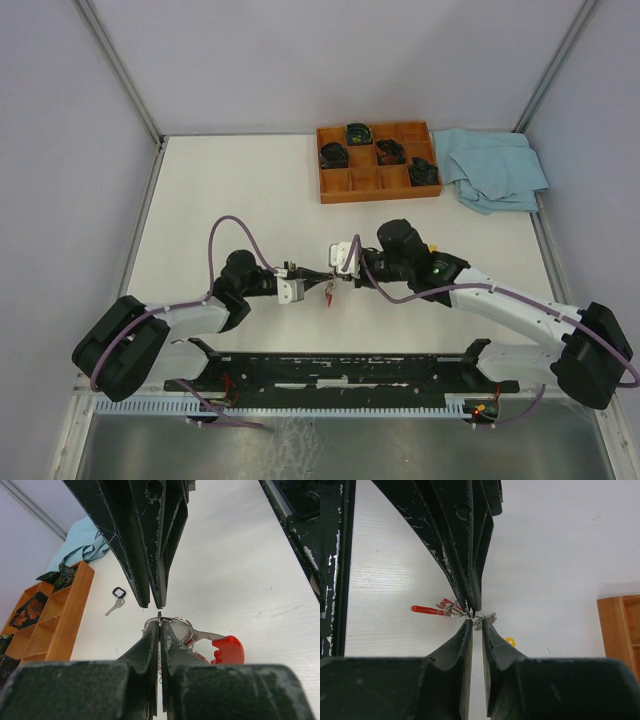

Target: Put the keys on the keyring

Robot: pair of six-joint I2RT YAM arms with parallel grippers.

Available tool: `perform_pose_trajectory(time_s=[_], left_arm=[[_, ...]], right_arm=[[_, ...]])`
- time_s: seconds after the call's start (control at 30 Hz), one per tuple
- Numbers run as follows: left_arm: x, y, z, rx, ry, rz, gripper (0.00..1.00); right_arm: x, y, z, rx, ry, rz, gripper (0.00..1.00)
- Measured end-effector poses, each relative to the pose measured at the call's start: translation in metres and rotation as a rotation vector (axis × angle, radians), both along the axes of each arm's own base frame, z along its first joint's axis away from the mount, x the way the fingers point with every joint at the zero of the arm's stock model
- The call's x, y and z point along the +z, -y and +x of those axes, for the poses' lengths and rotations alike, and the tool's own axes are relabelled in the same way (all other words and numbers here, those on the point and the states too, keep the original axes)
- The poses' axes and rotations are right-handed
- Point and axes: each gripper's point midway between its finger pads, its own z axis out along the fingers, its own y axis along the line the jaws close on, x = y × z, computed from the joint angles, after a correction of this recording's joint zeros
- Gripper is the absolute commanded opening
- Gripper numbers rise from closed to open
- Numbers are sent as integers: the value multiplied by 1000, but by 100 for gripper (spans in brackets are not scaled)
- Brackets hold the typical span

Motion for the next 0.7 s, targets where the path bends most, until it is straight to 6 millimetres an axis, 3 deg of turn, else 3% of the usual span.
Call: perform_pose_trajectory(time_s=[0.5,0.7], left_arm=[[3,0,6,38,-28,24,3],[1,1,5,39,-37,31,3]], right_arm=[[7,-10,-2,70,60,57,25],[1,-12,1,75,63,47,16]])
